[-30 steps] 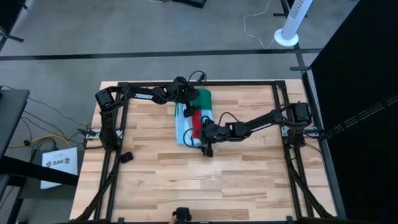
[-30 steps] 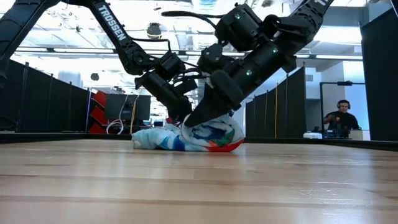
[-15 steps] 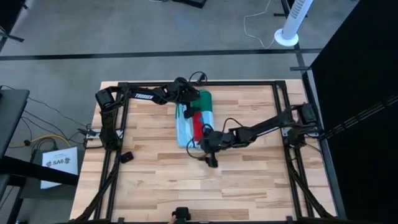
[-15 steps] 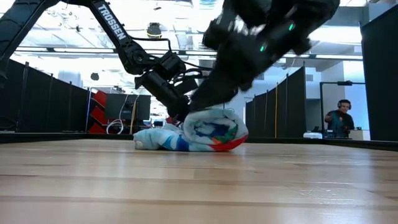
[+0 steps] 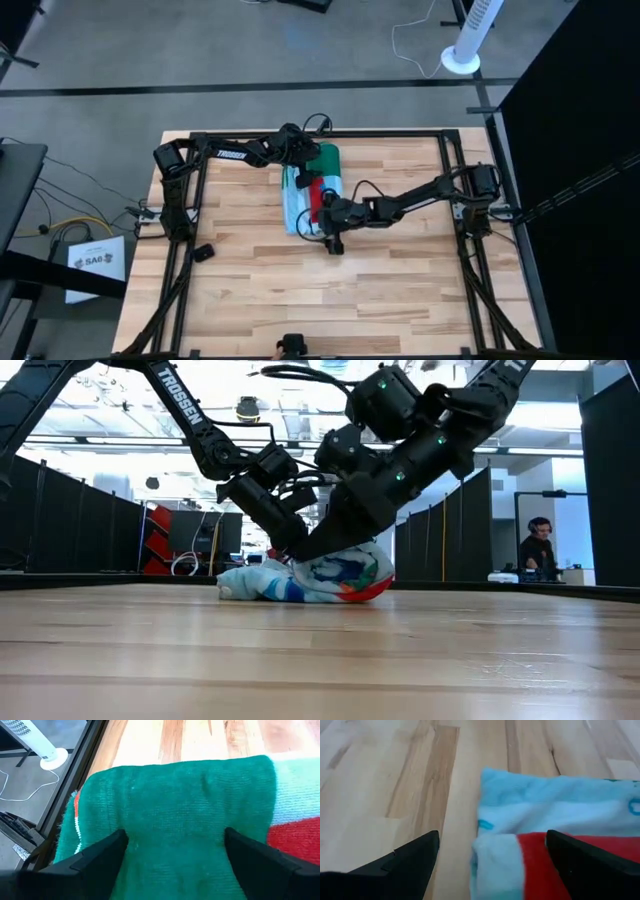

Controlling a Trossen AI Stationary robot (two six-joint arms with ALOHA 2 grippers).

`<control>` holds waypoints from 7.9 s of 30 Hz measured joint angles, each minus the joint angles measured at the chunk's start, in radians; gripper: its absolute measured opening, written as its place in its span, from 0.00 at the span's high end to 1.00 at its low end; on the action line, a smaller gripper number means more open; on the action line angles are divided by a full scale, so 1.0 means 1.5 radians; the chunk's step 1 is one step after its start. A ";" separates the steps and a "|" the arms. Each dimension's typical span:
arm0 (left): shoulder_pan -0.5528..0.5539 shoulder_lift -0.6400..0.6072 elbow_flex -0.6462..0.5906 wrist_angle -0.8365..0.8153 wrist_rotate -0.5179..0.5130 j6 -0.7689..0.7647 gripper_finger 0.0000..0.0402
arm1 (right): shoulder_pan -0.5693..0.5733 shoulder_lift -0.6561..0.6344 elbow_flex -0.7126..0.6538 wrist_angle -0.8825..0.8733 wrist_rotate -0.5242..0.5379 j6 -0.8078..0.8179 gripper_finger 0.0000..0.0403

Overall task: Roll towel
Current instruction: Roll the multicolor dinosaur print towel

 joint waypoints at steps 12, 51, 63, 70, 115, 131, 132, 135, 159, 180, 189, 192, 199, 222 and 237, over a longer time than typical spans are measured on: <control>0.001 0.000 0.000 -0.002 0.006 0.000 0.19 | 0.000 -0.038 0.003 -0.079 0.078 -0.036 0.12; 0.008 -0.001 0.001 -0.019 -0.005 0.005 0.19 | -0.079 -0.055 -0.373 0.579 -0.078 -0.027 0.12; 0.008 -0.001 0.001 -0.029 -0.007 -0.045 0.19 | -0.020 0.171 -0.342 0.835 -0.050 0.080 0.12; 0.006 -0.002 0.001 -0.033 -0.024 -0.062 0.19 | 0.051 0.167 -0.344 0.821 -0.010 0.137 0.12; -0.005 -0.002 0.002 -0.039 -0.072 -0.125 0.19 | 0.071 0.019 -0.283 0.419 0.014 0.140 0.12; -0.010 -0.003 0.002 -0.039 -0.092 -0.146 0.19 | 0.176 -0.054 -0.283 0.277 0.325 0.249 0.12; -0.010 -0.003 0.002 -0.039 -0.092 -0.146 0.19 | 0.177 -0.054 -0.281 0.279 0.343 0.253 0.12; -0.010 -0.003 0.002 -0.039 -0.092 -0.146 0.19 | 0.169 -0.044 -0.268 0.275 0.379 0.256 0.12; -0.011 -0.003 0.002 -0.037 -0.111 -0.186 0.19 | 0.142 -0.035 -0.245 0.243 0.327 0.292 0.98; -0.005 -0.002 0.002 -0.037 -0.161 -0.230 0.19 | 0.241 -0.057 -0.245 0.219 0.306 0.276 0.99; -0.009 -0.002 0.002 -0.037 -0.160 -0.226 0.19 | 0.149 -0.169 -0.244 0.128 0.350 0.112 0.86; -0.009 -0.002 0.002 -0.036 -0.159 -0.224 0.19 | 0.104 -0.169 -0.238 0.132 0.347 0.069 0.74; -0.009 -0.002 0.002 -0.034 -0.155 -0.227 0.19 | 0.045 -0.086 -0.185 0.119 0.286 0.001 0.57; -0.007 -0.002 0.002 -0.039 -0.129 -0.245 0.23 | 0.138 -0.069 -0.139 0.014 0.327 0.033 0.95; -0.002 -0.002 0.001 -0.034 -0.168 -0.253 0.24 | 0.211 -0.085 -0.141 -0.037 0.301 0.072 0.77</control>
